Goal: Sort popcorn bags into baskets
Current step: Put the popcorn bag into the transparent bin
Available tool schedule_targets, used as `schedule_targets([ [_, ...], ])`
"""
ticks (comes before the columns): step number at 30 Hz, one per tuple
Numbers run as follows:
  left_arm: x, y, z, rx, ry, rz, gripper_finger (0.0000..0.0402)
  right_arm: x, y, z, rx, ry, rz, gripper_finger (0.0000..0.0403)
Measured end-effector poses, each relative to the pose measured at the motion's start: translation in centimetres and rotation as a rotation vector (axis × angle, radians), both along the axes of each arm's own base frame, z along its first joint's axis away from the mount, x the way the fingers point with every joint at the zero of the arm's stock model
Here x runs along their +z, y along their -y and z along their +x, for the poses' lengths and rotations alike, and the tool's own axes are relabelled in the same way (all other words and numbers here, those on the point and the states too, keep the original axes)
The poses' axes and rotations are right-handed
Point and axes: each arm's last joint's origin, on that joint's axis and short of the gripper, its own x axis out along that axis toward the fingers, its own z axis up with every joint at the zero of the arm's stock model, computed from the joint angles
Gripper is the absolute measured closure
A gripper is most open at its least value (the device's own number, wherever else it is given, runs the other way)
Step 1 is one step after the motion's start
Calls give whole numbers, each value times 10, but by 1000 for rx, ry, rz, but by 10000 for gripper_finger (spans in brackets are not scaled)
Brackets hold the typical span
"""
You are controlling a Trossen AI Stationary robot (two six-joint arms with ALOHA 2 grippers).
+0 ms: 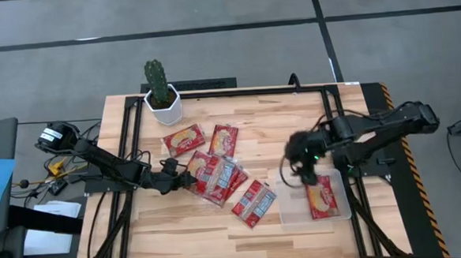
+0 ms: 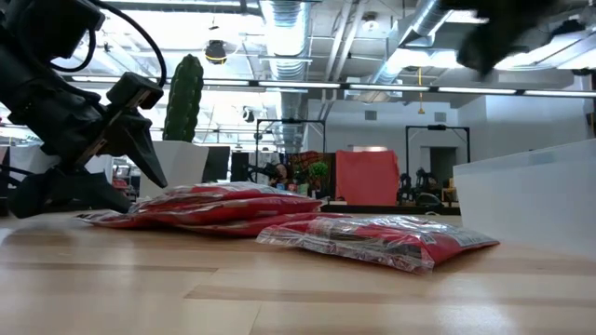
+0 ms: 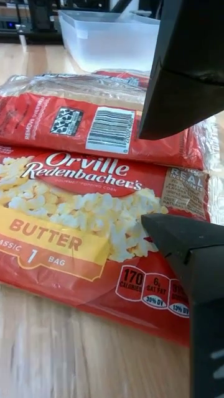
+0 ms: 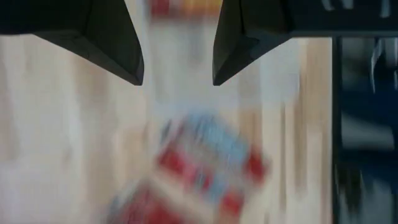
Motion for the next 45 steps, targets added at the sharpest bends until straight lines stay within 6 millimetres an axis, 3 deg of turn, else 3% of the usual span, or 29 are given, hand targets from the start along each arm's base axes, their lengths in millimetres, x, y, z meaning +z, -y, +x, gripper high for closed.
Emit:
schedule_targets([
  [3,0,1,0,-29,-6,-1,199,-1,17,18,-76,82,-13,187],
  [6,0,2,0,-78,-10,4,199,-17,29,34,-68,37,-50,177],
  [10,6,4,3,-198,26,4,199,-39,32,65,25,50,-94,165],
  [13,13,2,4,-242,66,-18,199,-43,36,92,30,84,-104,164],
  [17,26,-5,3,-169,143,-22,199,-45,46,125,-131,97,-19,168],
  [22,40,-19,-1,-22,218,55,199,-67,50,154,-408,64,167,173],
  [25,43,-27,-1,29,234,87,201,-81,50,167,-510,73,250,174],
  [30,41,-33,3,-37,225,85,219,-98,48,183,-623,101,351,174],
  [36,33,-33,9,-76,194,73,244,-125,42,189,-688,27,366,174],
  [45,10,-31,16,-109,77,71,282,-129,31,190,-712,3,389,173],
])
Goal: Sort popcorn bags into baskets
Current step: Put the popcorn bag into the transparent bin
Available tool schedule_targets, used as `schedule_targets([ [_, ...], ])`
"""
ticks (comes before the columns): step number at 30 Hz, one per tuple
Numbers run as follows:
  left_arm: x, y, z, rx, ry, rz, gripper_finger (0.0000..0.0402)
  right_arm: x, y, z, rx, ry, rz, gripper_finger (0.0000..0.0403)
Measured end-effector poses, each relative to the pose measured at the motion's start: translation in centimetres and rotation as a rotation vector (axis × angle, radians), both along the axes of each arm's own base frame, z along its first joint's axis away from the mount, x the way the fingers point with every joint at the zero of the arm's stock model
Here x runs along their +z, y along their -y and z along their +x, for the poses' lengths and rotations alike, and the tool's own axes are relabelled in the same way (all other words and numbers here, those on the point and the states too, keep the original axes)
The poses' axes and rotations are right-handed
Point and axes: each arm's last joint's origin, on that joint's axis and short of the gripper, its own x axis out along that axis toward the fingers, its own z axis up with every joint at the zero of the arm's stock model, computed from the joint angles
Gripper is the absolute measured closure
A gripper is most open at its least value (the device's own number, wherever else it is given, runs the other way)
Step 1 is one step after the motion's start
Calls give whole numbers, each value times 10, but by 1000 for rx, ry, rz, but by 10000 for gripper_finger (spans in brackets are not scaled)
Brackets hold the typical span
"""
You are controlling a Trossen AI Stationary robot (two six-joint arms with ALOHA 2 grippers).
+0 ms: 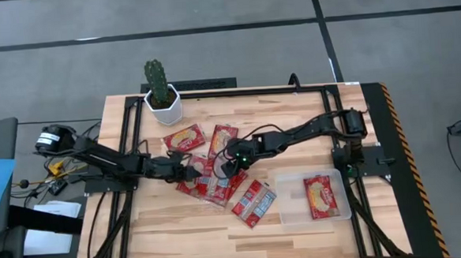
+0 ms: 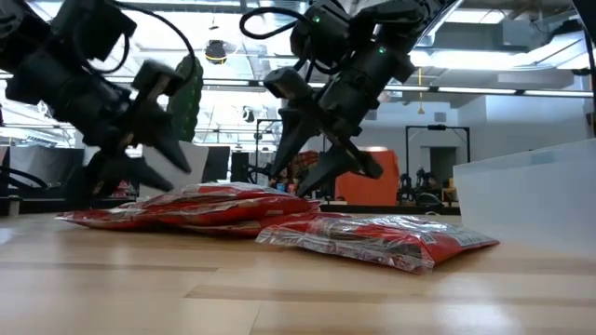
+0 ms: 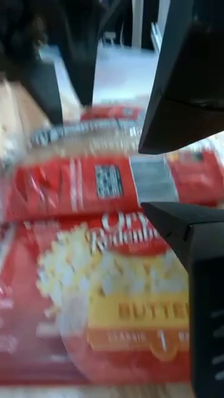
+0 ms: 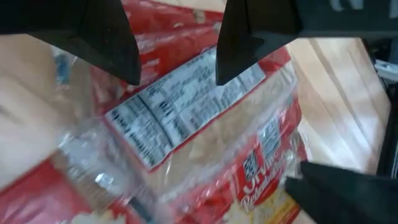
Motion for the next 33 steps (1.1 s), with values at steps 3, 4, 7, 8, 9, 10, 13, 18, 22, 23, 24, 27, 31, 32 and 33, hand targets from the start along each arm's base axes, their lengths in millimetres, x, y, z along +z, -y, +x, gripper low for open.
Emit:
schedule_targets([
  [3,-12,0,2,-13,-64,-1,297,-1,-2,-1,-25,-17,-4,173],
  [4,-15,0,3,-16,-71,-2,302,-2,-4,-2,-34,-29,-15,173],
  [7,-20,-2,8,-26,-60,3,316,-2,-3,-3,-64,-41,-51,173],
  [8,-22,-2,9,-29,-59,4,320,-2,-2,-3,-72,-41,-52,173],
  [9,-23,-3,11,-33,-53,2,324,-2,-1,-3,-82,-40,-48,173],
  [10,-24,-4,12,-35,-52,-2,328,-2,0,-3,-89,-40,-43,173],
  [13,-26,-6,13,-38,-53,-13,337,-2,2,-2,-94,-33,-40,173],
  [18,-25,-8,14,-36,-57,-6,342,-2,3,-2,-115,-33,-61,173],
  [22,-24,-9,16,-38,-70,2,343,-2,6,-2,-123,-31,-65,173],
  [23,-24,-8,17,-39,-77,7,343,-2,6,-2,-125,-28,-66,173],
  [24,-24,-8,18,-41,-80,11,343,-1,7,-1,-126,-22,-68,173],
  [27,-24,-8,19,-44,-93,18,343,-8,9,4,-128,1,-70,173],
  [31,-24,-8,19,-43,-96,21,343,-21,10,9,-111,5,-23,173],
  [32,-24,-8,19,-44,-96,22,343,-25,10,11,-102,5,-14,173],
  [33,-24,-9,19,-44,-96,23,343,-26,9,11,-90,7,-9,173],
])
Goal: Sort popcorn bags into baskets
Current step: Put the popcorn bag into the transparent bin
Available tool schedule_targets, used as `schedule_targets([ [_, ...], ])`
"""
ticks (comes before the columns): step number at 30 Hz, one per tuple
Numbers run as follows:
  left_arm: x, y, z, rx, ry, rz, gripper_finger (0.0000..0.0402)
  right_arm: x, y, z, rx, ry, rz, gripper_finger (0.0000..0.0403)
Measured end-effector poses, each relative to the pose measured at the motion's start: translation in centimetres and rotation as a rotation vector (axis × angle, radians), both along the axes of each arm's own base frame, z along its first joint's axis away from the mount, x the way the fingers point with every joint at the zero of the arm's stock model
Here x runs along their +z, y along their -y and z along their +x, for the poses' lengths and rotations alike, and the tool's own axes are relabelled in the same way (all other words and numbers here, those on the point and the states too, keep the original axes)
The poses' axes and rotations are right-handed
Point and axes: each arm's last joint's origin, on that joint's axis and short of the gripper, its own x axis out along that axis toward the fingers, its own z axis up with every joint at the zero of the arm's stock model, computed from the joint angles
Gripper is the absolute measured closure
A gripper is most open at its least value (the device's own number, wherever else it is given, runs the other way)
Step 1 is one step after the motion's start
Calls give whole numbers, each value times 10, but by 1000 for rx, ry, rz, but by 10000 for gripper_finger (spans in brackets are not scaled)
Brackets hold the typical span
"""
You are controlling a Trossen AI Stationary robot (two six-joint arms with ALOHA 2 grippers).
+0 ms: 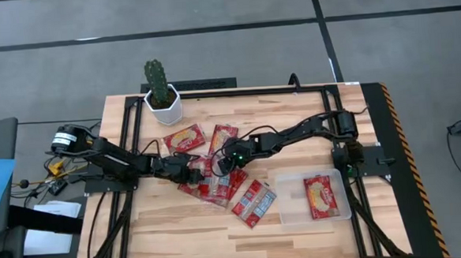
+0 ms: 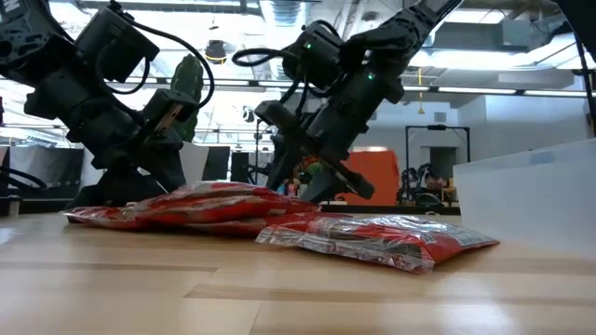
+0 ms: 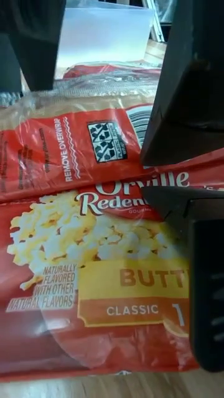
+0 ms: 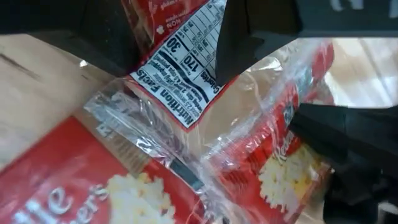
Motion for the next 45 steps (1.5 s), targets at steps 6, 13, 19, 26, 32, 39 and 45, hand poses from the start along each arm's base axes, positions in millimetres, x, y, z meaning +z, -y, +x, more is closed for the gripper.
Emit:
schedule_targets([
  [6,0,0,0,7,-1,4,343,4,0,3,25,46,-30,177],
  [13,0,0,0,15,0,3,343,7,5,3,61,65,-41,269],
  [19,0,0,0,16,0,1,343,8,5,4,113,87,-64,385],
  [26,0,0,0,4,3,-17,343,27,13,1,134,136,-58,396],
  [32,2,1,0,-33,14,-38,343,61,32,-12,126,186,-105,397],
  [39,16,0,0,-19,92,-13,343,97,45,-40,148,141,-158,397],
  [45,17,0,0,-21,97,11,343,138,38,-82,207,81,-188,397],
])
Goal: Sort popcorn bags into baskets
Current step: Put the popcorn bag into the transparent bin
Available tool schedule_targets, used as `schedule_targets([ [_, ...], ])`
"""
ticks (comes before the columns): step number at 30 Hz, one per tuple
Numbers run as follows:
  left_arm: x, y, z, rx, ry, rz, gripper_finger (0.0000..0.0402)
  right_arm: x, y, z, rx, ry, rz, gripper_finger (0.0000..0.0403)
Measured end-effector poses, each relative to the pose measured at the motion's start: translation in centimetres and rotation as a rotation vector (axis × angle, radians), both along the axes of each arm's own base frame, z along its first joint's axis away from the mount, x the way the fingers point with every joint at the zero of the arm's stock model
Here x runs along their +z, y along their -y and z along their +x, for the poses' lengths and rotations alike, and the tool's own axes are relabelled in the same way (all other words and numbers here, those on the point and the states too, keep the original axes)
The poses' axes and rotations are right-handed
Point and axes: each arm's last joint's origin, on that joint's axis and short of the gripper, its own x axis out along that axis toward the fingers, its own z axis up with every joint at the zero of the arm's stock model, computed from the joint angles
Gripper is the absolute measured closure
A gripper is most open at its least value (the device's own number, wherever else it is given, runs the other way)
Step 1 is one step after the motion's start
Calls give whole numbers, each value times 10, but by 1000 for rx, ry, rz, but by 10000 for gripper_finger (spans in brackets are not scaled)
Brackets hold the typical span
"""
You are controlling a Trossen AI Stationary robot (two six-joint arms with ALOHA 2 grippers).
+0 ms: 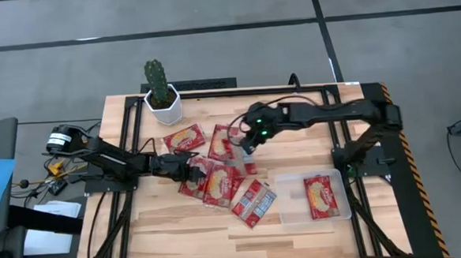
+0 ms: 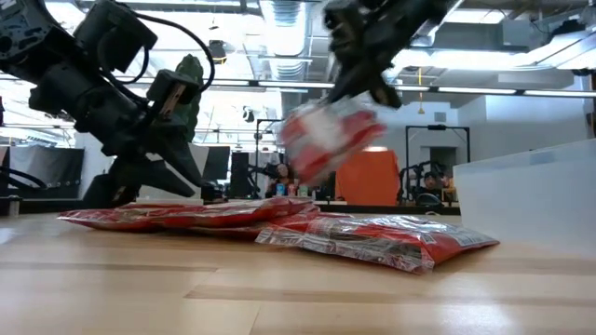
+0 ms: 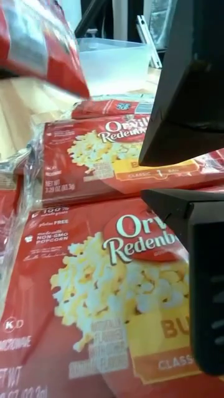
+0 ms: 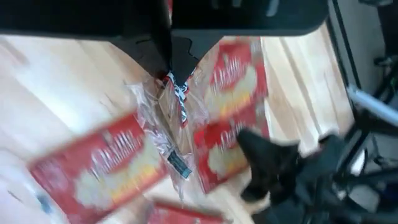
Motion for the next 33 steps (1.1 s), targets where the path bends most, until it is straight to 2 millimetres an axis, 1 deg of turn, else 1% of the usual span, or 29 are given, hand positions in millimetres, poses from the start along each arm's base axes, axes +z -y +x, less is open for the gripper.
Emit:
schedule_targets([
  [4,0,0,0,2,-6,7,343,26,-13,-36,24,-59,8,397],
  [8,0,0,0,1,-6,10,343,53,-35,-75,37,-66,41,399],
  [11,0,-2,0,7,-6,11,343,64,-54,-104,5,-86,79,393],
  [13,-1,-3,0,15,-8,11,343,65,-66,-124,-41,-106,107,392],
  [17,-1,-7,0,31,-11,10,343,54,-91,-158,-135,-125,159,398],
  [20,-1,-10,0,40,-11,8,343,43,-104,-173,-190,-107,192,397],
  [22,-1,-11,0,45,-11,5,343,33,-111,-179,-215,-112,208,391],
  [25,-1,-15,0,42,-12,-7,343,15,-120,-182,-234,-133,218,389],
  [30,-1,-19,0,40,-12,-23,343,-15,-134,-178,-232,-149,256,394],
  [33,-1,-21,0,48,-12,-24,343,-26,-138,-175,-243,-140,283,389],
])
